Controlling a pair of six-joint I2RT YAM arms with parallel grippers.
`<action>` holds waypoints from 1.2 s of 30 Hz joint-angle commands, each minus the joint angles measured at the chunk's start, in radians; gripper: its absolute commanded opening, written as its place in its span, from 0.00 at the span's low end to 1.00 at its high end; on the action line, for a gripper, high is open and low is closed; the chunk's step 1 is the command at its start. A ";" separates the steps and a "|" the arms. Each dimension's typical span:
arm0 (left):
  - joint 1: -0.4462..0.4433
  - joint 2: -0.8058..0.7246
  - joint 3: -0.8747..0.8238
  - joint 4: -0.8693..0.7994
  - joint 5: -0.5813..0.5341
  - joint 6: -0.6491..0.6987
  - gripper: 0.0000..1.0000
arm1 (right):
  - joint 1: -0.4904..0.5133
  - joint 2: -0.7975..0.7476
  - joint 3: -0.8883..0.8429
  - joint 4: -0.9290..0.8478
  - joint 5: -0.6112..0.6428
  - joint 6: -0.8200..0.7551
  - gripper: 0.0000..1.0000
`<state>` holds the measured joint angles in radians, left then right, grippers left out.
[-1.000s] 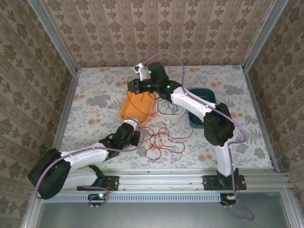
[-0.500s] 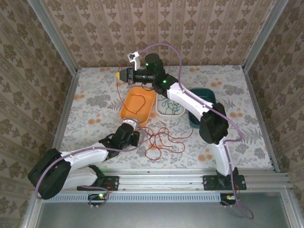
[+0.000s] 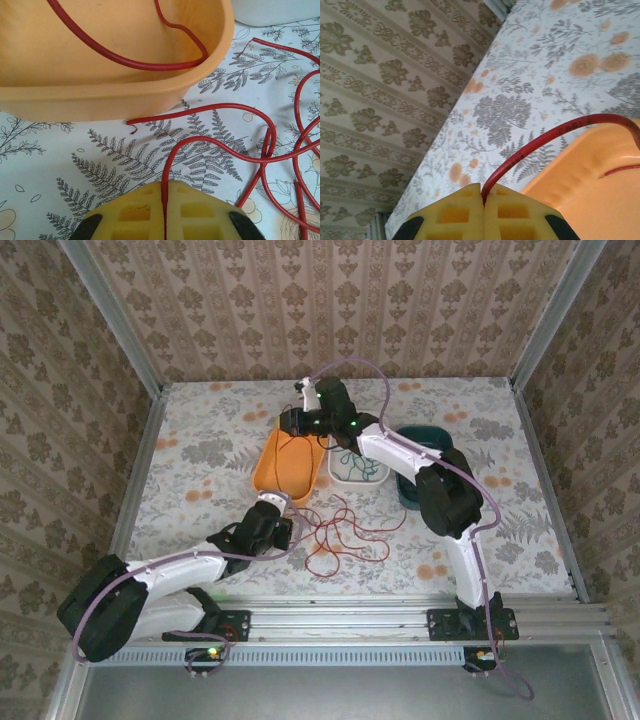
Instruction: Untangle the cables
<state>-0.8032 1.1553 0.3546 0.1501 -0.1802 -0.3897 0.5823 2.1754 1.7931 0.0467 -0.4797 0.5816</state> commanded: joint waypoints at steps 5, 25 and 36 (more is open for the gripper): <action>0.009 -0.016 -0.011 -0.017 0.003 -0.013 0.00 | 0.002 0.067 0.001 -0.049 0.033 -0.012 0.00; 0.007 -0.099 0.069 -0.137 0.084 0.030 0.00 | 0.004 -0.243 -0.277 -0.036 0.252 -0.094 0.53; -0.043 -0.299 0.414 -0.354 0.080 0.169 0.00 | 0.002 -0.637 -0.726 0.045 0.391 -0.101 0.52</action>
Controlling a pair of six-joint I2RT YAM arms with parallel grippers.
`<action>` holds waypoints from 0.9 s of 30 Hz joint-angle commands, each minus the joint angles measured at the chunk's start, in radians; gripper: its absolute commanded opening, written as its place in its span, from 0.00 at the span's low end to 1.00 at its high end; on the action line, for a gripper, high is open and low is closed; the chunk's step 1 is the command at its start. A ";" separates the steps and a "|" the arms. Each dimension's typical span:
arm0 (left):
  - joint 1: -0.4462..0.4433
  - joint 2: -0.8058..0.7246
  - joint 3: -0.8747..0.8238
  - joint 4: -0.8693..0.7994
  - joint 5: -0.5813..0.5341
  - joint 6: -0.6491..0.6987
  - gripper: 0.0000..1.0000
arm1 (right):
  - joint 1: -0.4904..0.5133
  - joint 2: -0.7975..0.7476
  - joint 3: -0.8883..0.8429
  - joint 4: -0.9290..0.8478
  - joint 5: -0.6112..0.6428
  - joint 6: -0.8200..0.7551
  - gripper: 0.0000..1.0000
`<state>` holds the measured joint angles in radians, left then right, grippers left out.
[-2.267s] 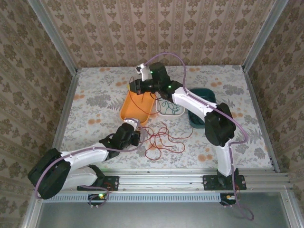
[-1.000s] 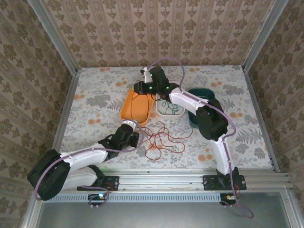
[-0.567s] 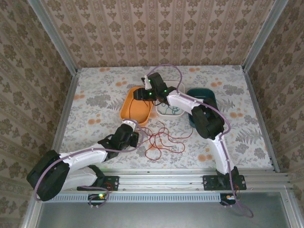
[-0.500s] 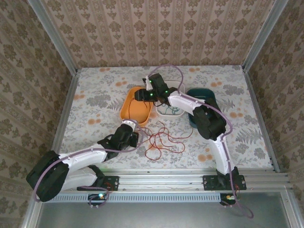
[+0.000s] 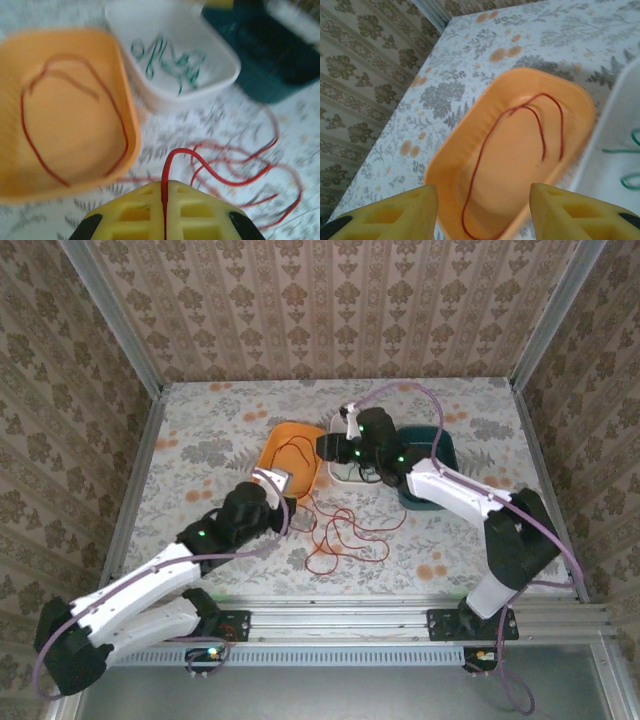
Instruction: Untangle the cables
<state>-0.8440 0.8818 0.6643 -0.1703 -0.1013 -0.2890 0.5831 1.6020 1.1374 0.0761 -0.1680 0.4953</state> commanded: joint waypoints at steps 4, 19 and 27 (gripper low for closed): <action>-0.002 0.017 0.258 -0.053 -0.019 0.150 0.00 | 0.001 -0.160 -0.164 0.009 0.141 -0.007 0.52; 0.070 0.071 0.326 -0.051 0.279 0.143 0.00 | -0.016 -0.345 -0.258 -0.099 0.352 -0.036 0.53; -0.009 0.157 0.423 -0.171 0.518 0.199 0.00 | -0.115 -0.438 -0.334 -0.106 0.486 0.053 0.54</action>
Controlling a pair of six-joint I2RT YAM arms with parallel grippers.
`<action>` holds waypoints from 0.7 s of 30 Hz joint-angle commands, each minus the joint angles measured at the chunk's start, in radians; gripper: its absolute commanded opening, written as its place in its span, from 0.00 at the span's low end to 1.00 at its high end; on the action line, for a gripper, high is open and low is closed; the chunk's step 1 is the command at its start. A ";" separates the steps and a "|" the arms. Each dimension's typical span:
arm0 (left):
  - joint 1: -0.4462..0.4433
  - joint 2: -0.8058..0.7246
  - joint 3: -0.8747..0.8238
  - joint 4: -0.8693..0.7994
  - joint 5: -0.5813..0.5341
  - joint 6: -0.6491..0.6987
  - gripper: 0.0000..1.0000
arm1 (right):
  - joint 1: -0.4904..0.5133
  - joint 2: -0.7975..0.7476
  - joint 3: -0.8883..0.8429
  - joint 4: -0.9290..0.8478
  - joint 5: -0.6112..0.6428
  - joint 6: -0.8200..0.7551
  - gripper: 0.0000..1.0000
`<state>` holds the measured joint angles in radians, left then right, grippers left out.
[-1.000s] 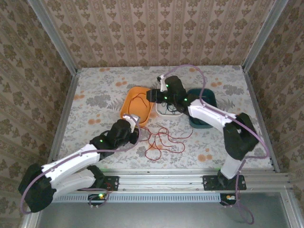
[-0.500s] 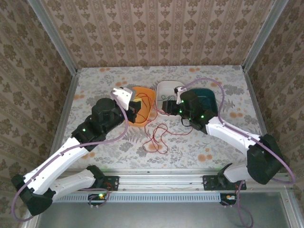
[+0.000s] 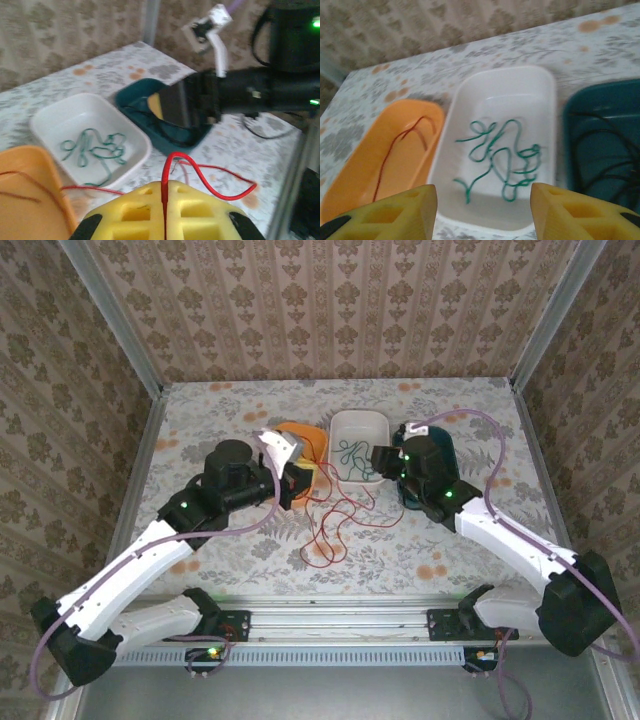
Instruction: Untangle the cables
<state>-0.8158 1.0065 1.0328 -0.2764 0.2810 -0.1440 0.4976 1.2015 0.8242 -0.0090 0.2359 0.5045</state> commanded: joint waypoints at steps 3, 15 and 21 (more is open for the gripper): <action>-0.090 0.074 0.072 -0.065 0.087 0.079 0.00 | -0.074 -0.060 -0.046 0.022 -0.093 0.002 0.54; -0.089 0.112 0.061 0.119 0.145 0.058 0.00 | -0.024 0.043 -0.107 -0.139 -0.662 -0.089 0.54; -0.092 0.110 0.060 0.122 0.139 0.051 0.00 | 0.064 0.173 -0.064 -0.183 -0.848 -0.229 0.55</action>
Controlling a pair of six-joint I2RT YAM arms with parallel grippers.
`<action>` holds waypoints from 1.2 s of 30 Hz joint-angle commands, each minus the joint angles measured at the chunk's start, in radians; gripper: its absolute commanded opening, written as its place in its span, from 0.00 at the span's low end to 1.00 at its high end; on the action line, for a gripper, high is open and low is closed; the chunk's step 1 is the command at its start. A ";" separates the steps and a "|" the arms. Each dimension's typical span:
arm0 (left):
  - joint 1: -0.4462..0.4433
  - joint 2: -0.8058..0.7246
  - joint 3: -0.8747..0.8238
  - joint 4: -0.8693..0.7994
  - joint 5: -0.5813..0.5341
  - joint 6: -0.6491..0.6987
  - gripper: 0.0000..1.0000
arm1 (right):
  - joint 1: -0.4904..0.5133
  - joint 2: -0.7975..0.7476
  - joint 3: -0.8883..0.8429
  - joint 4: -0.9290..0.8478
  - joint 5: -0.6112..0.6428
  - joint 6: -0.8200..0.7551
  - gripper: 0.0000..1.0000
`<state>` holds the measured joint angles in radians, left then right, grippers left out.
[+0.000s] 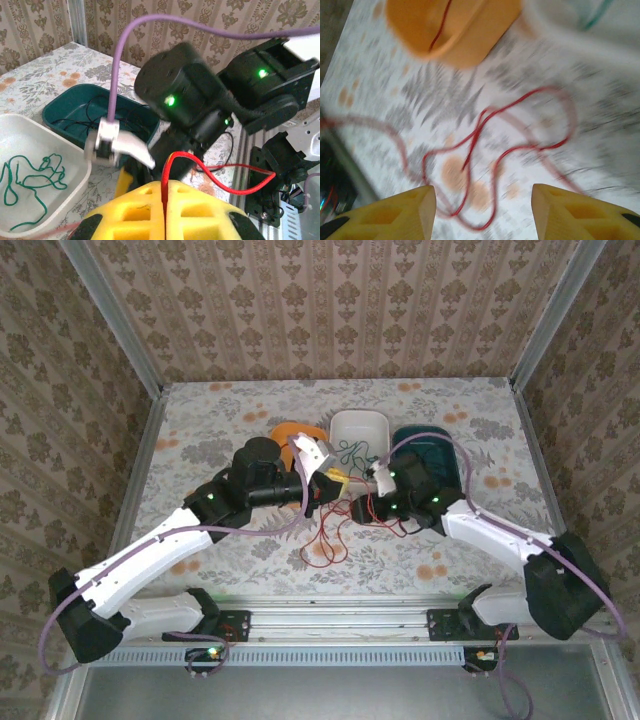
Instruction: Untangle the cables
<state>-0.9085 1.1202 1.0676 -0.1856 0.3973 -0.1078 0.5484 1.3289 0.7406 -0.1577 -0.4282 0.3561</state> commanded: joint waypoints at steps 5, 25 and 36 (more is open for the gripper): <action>0.000 -0.007 0.020 0.031 -0.001 0.018 0.00 | 0.048 0.211 0.065 -0.017 -0.315 -0.122 0.56; -0.004 -0.041 -0.057 0.068 -0.107 -0.024 0.00 | 0.220 0.555 0.297 -0.053 -0.074 -0.201 0.12; 0.090 -0.180 -0.034 0.088 -0.501 -0.003 0.00 | 0.185 0.440 0.115 -0.049 -0.001 -0.148 0.00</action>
<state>-0.8780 1.0000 1.0115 -0.1478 0.0612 -0.1108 0.7502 1.8053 0.9241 -0.1646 -0.4927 0.1810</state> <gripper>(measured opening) 0.061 0.071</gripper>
